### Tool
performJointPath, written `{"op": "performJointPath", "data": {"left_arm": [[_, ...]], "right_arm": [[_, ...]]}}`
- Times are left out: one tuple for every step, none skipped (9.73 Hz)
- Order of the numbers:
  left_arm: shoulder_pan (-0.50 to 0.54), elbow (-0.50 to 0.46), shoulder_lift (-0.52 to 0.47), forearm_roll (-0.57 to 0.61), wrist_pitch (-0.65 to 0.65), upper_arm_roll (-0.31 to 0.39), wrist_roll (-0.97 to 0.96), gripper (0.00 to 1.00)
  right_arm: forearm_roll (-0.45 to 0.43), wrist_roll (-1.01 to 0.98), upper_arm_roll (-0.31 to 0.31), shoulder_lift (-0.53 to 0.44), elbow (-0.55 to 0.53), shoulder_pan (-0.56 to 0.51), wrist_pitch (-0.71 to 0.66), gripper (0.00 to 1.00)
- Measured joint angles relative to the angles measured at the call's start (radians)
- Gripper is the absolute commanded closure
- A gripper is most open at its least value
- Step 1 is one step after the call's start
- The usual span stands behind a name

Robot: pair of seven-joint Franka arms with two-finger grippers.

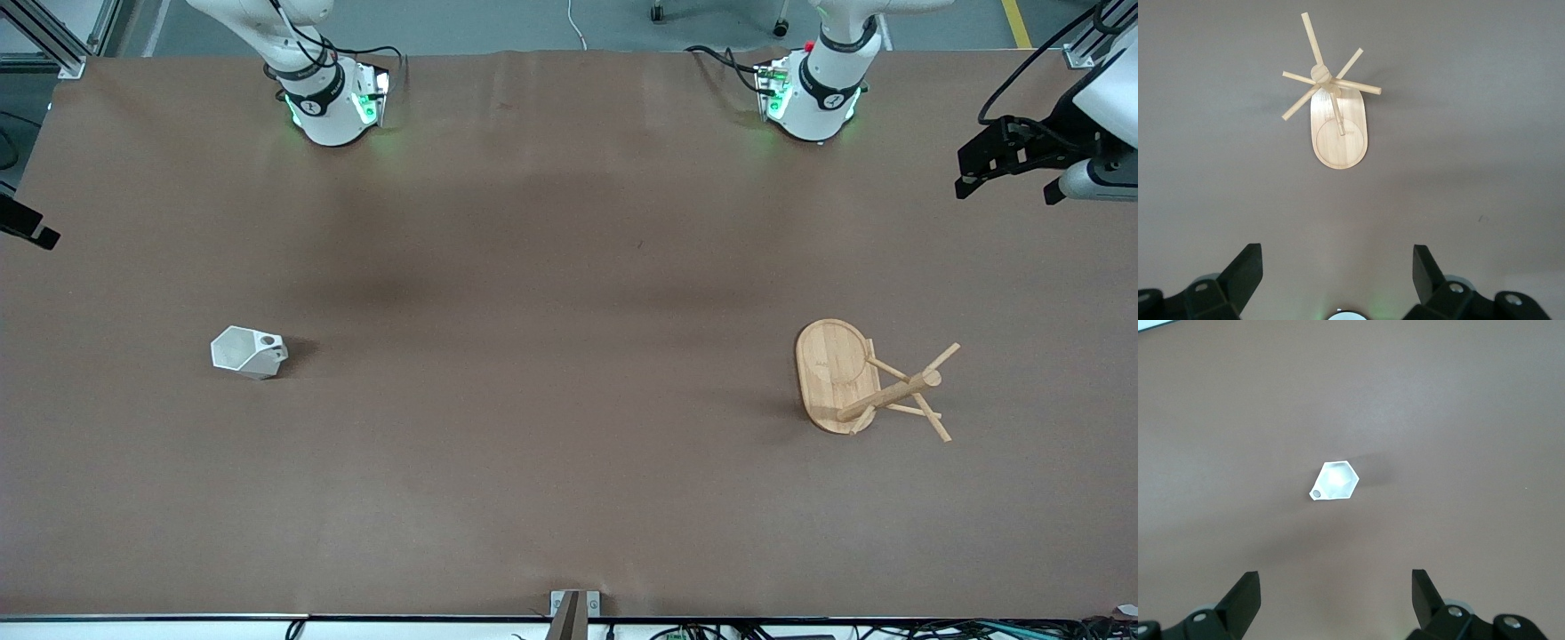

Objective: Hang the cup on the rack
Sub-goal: 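Move the right gripper down toward the white hexagonal cup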

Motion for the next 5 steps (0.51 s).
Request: {"op": "performJointPath", "data": {"left_arm": [[0.0, 0.0, 0.0, 0.0, 0.001, 0.0, 0.0, 0.01], [0.0, 0.0, 0.0, 0.0, 0.001, 0.001, 0.0, 0.0], [0.0, 0.0, 0.0, 0.0, 0.001, 0.002, -0.001, 0.0], [-0.001, 0.0, 0.0, 0.0, 0.001, 0.001, -0.012, 0.0], [-0.005, -0.001, 0.001, 0.0, 0.001, -0.002, -0.043, 0.0]], "right_arm": [[0.0, 0.0, 0.0, 0.0, 0.0, 0.0, 0.0, 0.0], [0.0, 0.0, 0.0, 0.0, 0.0, 0.0, 0.0, 0.0], [0.0, 0.0, 0.0, 0.0, 0.0, 0.0, 0.0, 0.0], [0.0, 0.0, 0.0, 0.0, 0.0, 0.0, 0.0, 0.0], [0.0, 0.0, 0.0, 0.001, -0.001, 0.0, 0.0, 0.0]]}}
